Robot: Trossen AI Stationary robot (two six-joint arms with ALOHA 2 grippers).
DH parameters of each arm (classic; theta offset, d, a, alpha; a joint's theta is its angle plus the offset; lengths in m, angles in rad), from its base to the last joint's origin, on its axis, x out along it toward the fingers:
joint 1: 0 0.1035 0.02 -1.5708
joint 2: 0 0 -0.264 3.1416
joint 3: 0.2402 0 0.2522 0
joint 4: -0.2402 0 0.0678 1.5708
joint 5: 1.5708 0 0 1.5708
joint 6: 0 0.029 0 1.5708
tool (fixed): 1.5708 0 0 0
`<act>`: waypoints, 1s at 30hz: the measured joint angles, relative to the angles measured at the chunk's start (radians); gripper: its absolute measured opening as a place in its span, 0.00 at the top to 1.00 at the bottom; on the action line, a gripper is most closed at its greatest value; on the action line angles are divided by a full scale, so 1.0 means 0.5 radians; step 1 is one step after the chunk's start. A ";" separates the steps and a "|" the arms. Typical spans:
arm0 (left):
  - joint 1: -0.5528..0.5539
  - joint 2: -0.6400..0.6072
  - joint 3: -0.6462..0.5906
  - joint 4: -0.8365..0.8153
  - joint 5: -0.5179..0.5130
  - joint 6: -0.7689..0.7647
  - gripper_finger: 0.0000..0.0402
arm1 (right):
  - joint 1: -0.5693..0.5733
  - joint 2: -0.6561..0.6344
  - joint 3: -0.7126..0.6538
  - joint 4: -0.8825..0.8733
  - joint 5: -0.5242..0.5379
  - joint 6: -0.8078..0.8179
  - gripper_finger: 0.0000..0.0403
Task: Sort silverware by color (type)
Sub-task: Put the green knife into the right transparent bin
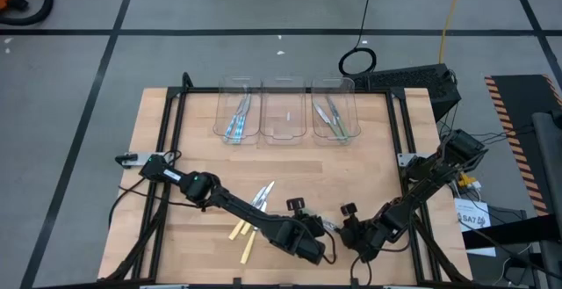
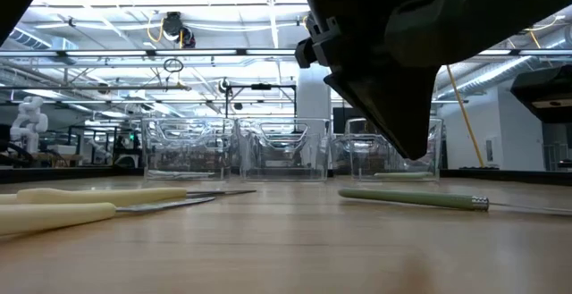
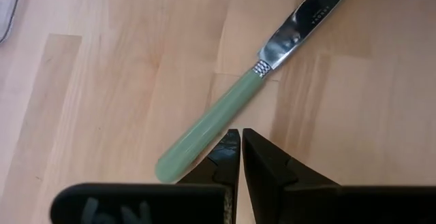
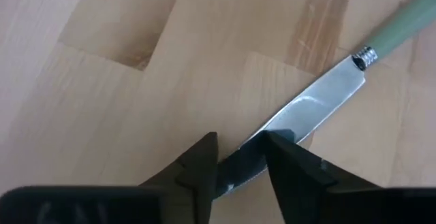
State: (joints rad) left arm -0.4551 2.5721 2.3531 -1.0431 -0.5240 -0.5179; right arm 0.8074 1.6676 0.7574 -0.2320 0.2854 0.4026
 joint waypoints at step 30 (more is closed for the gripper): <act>-0.007 0.037 0.003 0.013 -0.047 0.146 0.67 | 0.036 -0.058 -0.004 -0.294 -0.142 -0.321 1.00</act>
State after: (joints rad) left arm -0.4584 2.5908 2.3546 -1.0368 -0.5473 -0.4450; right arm 0.8253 1.6386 0.7555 -0.3792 0.2142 0.2420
